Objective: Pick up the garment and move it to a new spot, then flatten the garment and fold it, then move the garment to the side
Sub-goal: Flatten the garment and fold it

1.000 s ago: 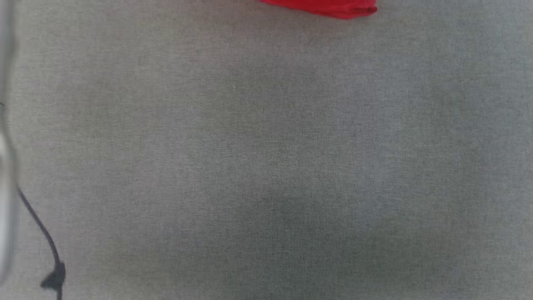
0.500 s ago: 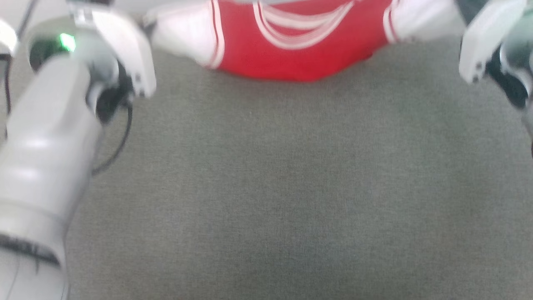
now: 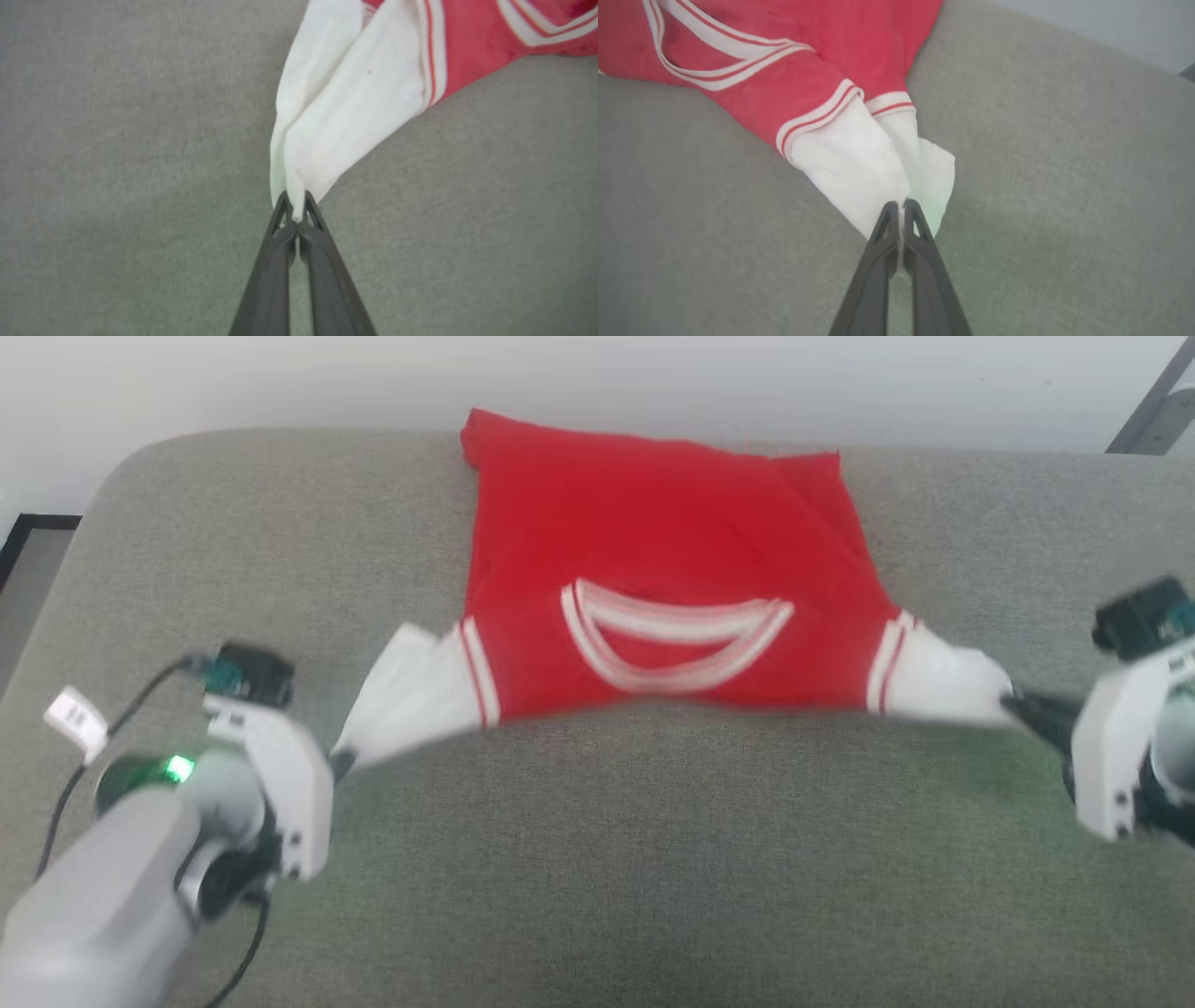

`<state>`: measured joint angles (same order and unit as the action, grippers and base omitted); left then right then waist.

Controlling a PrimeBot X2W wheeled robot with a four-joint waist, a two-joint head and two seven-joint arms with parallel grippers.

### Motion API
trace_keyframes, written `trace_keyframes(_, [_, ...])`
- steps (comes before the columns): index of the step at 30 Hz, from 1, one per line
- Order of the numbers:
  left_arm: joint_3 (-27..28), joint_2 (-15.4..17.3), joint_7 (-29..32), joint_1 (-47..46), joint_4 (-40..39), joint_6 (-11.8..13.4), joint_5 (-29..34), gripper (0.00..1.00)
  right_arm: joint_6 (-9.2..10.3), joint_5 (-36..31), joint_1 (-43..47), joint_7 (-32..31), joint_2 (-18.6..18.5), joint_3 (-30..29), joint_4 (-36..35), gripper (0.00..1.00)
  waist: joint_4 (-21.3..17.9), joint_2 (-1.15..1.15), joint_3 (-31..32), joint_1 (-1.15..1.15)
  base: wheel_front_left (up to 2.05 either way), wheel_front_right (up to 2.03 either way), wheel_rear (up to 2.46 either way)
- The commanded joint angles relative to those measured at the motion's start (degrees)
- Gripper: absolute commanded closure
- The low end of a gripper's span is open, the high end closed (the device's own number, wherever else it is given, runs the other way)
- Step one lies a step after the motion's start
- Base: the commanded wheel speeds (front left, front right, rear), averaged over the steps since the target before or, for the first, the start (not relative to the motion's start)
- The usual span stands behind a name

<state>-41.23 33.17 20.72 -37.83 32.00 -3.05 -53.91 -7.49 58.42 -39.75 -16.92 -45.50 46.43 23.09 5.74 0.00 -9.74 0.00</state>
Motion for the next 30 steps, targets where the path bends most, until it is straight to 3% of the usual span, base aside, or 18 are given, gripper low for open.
trace_keyframes(1, [-0.04,2.33,0.98,3.27,-3.22,1.65,-0.42,1.0,0.0,0.97,2.94,-1.56,-1.71,-0.46,-2.11,1.0,-0.11,0.0,-0.04,0.0,0.0,0.0,0.0])
trace_keyframes(7, [-1.03,9.55,4.58,12.73,-15.58,7.47,-0.36,1.0,-0.01,4.34,12.65,-7.04,-5.78,-3.05,-8.93,1.0,-0.65,0.0,-0.44,0.0,0.0,0.0,0.0])
trace_keyframes(8, [-1.29,11.09,6.16,15.44,-18.64,9.6,-1.24,1.0,0.0,5.09,15.55,-8.67,-6.65,-4.22,-10.76,1.0,-0.88,0.0,-0.57,0.0,0.0,0.0,0.0])
trace_keyframes(13, [-2.31,14.0,9.71,19.67,-23.59,13.24,-1.57,1.0,0.0,6.9,21.43,-12.86,-8.29,-6.67,-13.65,1.0,-1.24,0.0,-0.96,0.0,0.0,0.0,0.0])
trace_keyframes(20, [-3.32,16.58,13.08,24.6,-28.82,17.9,-2.88,1.0,0.0,8.34,31.12,-17.4,-8.6,-12.61,-16.79,1.0,-1.44,0.0,-1.9,0.0,0.0,0.0,0.0])
trace_keyframes(30, [-4.48,16.82,15.52,26.66,-29.04,22.42,-2.51,1.0,0.01,5.45,40.33,-25.79,-3.71,-19.69,-18.86,1.0,-1.21,0.0,-2.69,0.0,0.0,0.0,0.0])
